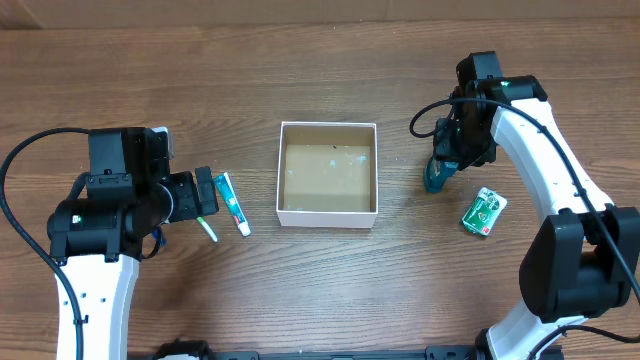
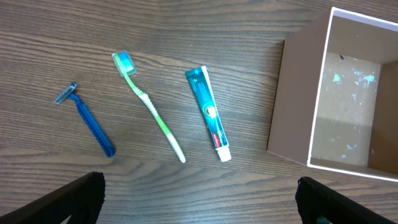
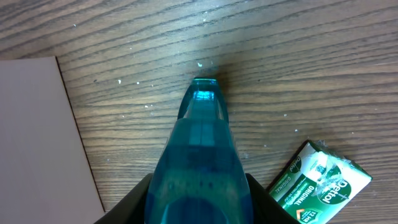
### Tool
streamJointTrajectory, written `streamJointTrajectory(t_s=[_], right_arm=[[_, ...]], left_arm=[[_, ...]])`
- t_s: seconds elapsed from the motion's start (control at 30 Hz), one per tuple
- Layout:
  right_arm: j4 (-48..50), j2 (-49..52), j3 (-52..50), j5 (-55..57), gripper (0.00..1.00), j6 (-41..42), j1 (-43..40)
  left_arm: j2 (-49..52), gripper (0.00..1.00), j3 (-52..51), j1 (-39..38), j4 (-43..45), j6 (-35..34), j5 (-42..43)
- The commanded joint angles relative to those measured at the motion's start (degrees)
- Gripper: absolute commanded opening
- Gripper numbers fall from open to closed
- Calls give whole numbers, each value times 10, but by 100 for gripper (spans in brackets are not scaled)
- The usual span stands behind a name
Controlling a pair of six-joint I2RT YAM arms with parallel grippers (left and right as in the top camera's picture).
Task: Pack container
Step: 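Lift the mouthwash with the right gripper and lower it into the box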
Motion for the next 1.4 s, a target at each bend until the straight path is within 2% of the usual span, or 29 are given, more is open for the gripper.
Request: streamJointTrajectory(t_s=[0.0, 0.07, 0.1, 0.2, 0.27, 0.37, 0.5, 0.67, 0.87, 1.03, 1.2, 1.23, 1.27, 1.3, 1.33, 1.37], right_arm=[[-21, 7, 25, 5, 10, -4, -3], [-58, 6, 81, 24, 8, -5, 6], [-76, 5, 110, 32, 4, -5, 13], [-127, -8, 224, 36, 4, -4, 50], [-156, -16, 318, 35, 4, -3, 96], [-172, -16, 403, 35, 4, 52, 175], [-167, -7, 409, 38, 4, 140, 283], [-156, 48, 409, 95, 4, 227, 366], [-122, 157, 409, 96, 4, 249, 362], [-64, 211, 409, 98, 4, 249, 361], [-50, 248, 409, 102, 5, 249, 356], [-51, 252, 409, 102, 6, 249, 356], [-51, 256, 409, 102, 14, 249, 356], [-52, 257, 409, 102, 45, 245, 356], [-51, 257, 409, 102, 55, 244, 356], [-50, 257, 409, 102, 56, 242, 356]], left_arm=[[-1, 100, 14, -1, 2, 1, -2], [-1, 100, 14, -1, 2, 1, -2], [-1, 100, 14, -1, 3, 1, -2], [-1, 100, 14, -1, 4, 1, -2], [-1, 100, 14, -1, 4, 1, -2], [-1, 100, 14, -1, 5, 1, -2], [-1, 100, 14, -1, 5, 1, -2], [-1, 100, 14, -1, 4, 1, -2], [-1, 100, 14, -1, 4, 1, -2], [-1, 100, 14, -1, 4, 1, -2], [-1, 100, 14, -1, 2, 1, -2], [-1, 100, 14, -1, 2, 1, -2], [-1, 100, 14, -1, 2, 1, -2], [-1, 100, 14, -1, 2, 1, -2], [-1, 100, 14, -1, 2, 1, -2], [-1, 100, 14, -1, 2, 1, -2]])
